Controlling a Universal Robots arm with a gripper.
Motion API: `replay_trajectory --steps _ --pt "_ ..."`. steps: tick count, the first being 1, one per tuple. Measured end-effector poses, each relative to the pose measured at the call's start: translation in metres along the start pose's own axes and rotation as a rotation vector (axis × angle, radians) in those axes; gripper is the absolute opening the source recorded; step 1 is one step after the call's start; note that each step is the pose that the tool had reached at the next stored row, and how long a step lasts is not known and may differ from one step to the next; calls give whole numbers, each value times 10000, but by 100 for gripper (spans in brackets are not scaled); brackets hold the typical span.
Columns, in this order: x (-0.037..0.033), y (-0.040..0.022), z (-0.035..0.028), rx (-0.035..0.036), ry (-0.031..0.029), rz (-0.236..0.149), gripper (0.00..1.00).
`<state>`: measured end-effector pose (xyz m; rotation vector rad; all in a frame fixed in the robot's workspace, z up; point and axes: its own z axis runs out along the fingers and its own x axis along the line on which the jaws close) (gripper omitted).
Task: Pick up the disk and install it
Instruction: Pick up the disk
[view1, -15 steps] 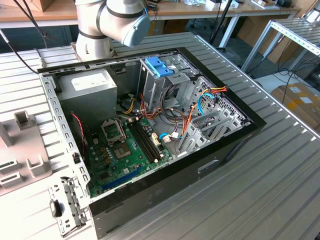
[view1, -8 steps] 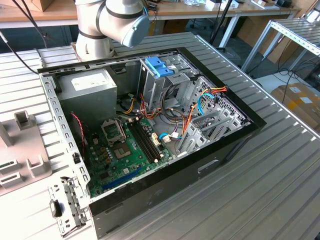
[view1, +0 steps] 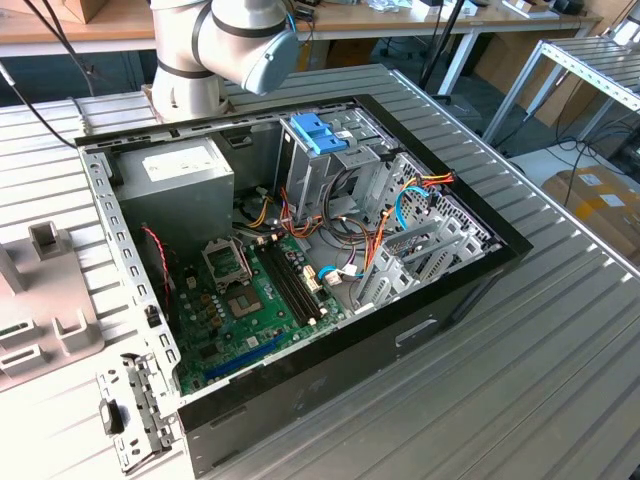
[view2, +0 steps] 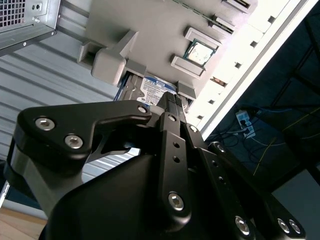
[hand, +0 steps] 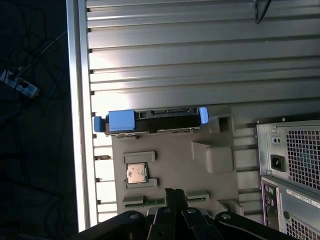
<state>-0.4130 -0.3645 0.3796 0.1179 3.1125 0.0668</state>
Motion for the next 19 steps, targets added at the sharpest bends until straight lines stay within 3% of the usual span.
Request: replay_trajectory --steps 11,14,19 --pt "1 0 0 -1 3 -63 11" --pt "1 0 0 -16 29 -659 11" --pt "1 0 0 -23 40 -920 11"
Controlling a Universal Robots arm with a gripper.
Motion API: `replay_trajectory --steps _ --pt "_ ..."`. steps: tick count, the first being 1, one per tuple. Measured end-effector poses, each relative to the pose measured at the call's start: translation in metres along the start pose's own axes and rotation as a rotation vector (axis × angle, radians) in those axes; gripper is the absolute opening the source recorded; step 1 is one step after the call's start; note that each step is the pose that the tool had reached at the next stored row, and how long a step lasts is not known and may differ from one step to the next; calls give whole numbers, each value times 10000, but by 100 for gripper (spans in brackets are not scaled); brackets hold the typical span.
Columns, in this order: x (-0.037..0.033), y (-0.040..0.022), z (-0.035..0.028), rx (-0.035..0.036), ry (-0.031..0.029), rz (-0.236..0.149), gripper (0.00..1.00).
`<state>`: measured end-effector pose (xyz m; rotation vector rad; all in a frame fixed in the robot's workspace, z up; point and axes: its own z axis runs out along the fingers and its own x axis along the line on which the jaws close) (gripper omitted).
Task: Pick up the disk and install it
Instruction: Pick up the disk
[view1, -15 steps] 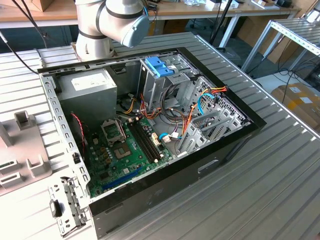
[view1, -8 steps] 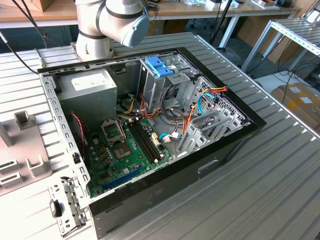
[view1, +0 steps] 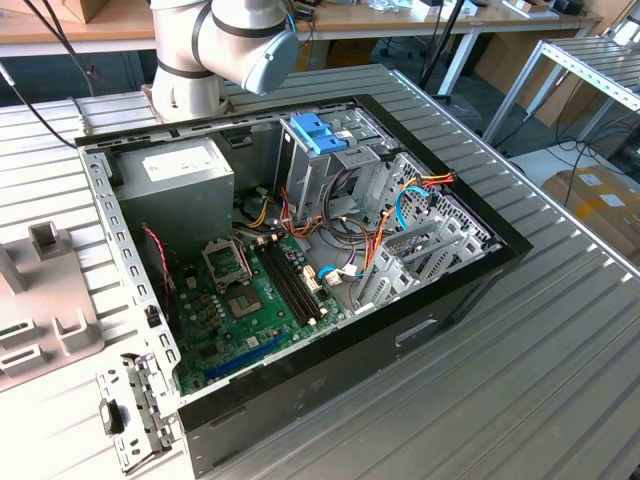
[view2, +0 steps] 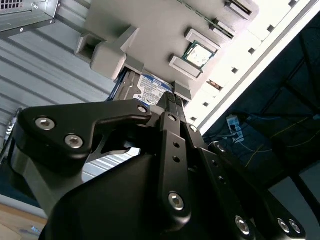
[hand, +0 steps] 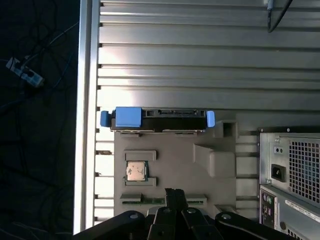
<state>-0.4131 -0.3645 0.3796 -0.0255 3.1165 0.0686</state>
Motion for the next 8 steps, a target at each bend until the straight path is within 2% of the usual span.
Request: replay_trajectory --steps 8 --pt "0 0 0 -10 20 -430 11"
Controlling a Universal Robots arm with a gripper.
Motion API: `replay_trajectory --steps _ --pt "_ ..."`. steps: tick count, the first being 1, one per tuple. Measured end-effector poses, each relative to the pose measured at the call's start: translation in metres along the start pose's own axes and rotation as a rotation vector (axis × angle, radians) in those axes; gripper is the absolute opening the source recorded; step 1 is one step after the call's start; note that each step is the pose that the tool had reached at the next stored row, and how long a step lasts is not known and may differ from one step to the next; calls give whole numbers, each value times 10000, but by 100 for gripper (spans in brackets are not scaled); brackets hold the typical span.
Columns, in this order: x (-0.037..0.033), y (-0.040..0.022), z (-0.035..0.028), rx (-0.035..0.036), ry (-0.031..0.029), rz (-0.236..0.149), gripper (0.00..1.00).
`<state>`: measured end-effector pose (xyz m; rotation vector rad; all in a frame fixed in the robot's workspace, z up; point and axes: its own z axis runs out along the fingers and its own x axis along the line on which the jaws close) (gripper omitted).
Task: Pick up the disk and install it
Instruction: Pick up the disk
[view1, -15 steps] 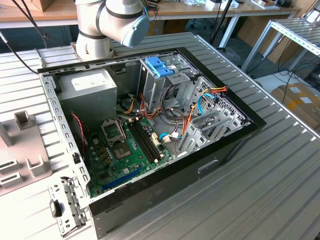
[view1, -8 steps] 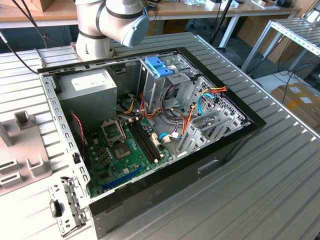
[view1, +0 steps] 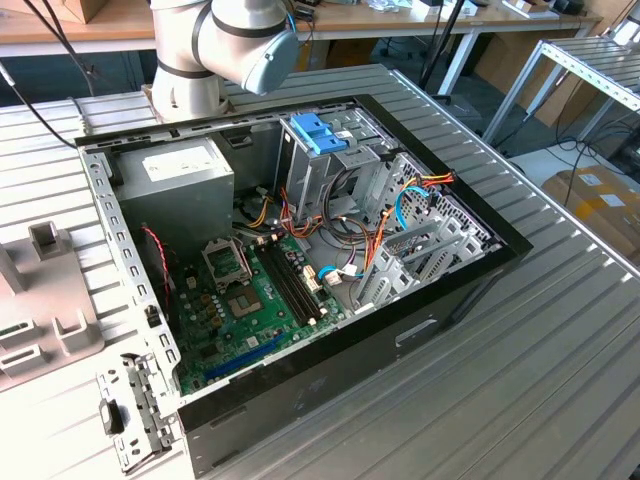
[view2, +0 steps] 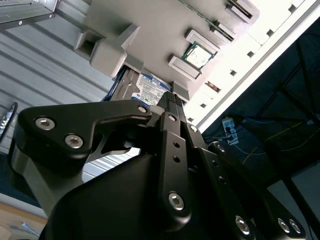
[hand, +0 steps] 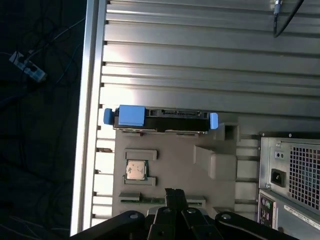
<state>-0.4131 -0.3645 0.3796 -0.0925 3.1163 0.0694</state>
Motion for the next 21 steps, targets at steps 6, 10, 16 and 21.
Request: replay_trajectory --steps 6,10,16,21 --pt "0 0 0 -8 13 -307 11" --pt "0 0 0 -18 30 -699 11" --pt "0 0 0 -33 58 -1345 11" --pt "0 0 0 -43 76 -1744 11"
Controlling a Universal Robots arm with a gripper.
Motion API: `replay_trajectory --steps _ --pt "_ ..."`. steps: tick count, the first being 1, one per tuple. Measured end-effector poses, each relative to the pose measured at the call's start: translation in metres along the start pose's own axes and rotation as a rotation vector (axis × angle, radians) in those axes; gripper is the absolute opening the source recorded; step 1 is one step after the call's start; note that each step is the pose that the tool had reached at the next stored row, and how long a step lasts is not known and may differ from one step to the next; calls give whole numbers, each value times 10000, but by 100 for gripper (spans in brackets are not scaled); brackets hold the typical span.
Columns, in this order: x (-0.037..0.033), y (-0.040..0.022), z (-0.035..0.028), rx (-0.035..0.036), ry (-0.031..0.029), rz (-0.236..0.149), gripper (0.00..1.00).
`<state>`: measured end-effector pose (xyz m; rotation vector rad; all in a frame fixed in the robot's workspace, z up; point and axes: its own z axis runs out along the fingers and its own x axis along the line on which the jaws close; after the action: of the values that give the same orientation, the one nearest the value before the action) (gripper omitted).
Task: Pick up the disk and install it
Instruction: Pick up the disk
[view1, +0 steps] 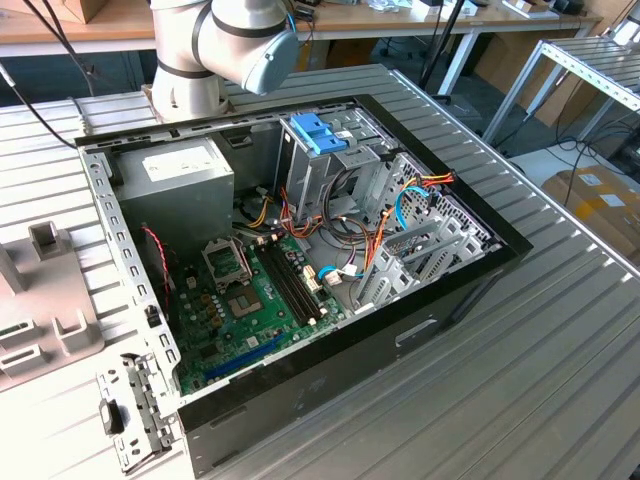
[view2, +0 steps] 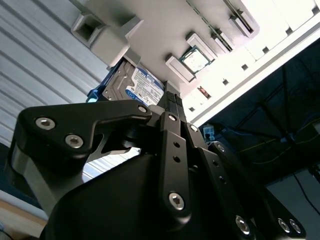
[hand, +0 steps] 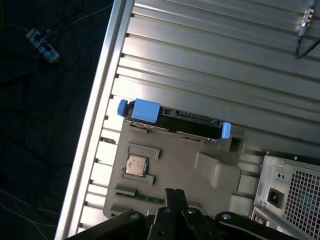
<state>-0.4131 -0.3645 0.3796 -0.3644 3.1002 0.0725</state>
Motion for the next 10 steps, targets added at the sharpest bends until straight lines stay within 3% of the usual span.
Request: replay_trajectory --steps 10 --pt "0 0 0 -17 32 -728 11"
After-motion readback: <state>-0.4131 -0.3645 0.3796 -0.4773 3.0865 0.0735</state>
